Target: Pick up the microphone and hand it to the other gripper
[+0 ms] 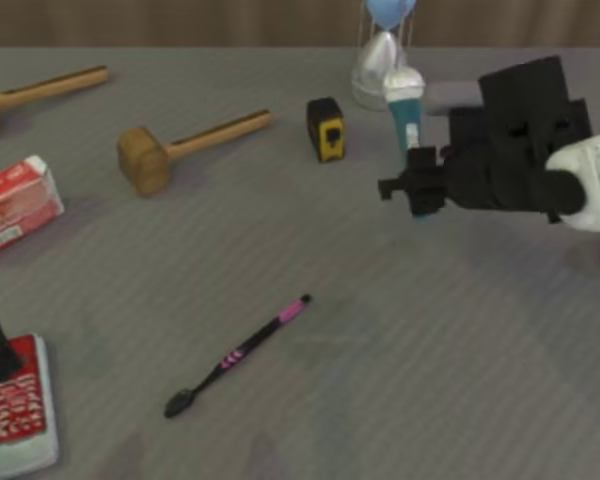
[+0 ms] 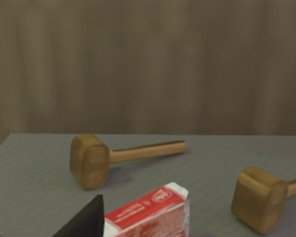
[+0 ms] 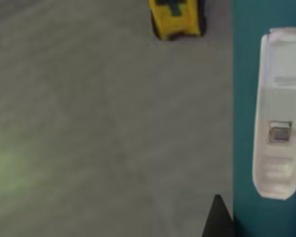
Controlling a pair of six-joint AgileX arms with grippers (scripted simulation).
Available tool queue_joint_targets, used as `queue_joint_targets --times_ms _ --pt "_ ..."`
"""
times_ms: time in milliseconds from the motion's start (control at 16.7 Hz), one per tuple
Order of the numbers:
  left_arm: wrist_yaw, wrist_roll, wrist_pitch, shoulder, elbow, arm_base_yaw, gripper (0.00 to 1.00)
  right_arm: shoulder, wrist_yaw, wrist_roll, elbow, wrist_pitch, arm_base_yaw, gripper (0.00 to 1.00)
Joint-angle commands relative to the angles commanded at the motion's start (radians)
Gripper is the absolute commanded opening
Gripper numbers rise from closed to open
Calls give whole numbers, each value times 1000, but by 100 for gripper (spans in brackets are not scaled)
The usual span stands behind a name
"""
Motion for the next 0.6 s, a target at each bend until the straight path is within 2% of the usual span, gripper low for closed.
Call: queue_joint_targets --times_ms 360,600 --pt "0 0 0 0 0 0 100 -137 -153 -137 -157 537 -2 0" --pt "0 0 0 0 0 0 100 -216 -219 -199 -222 730 -5 0"
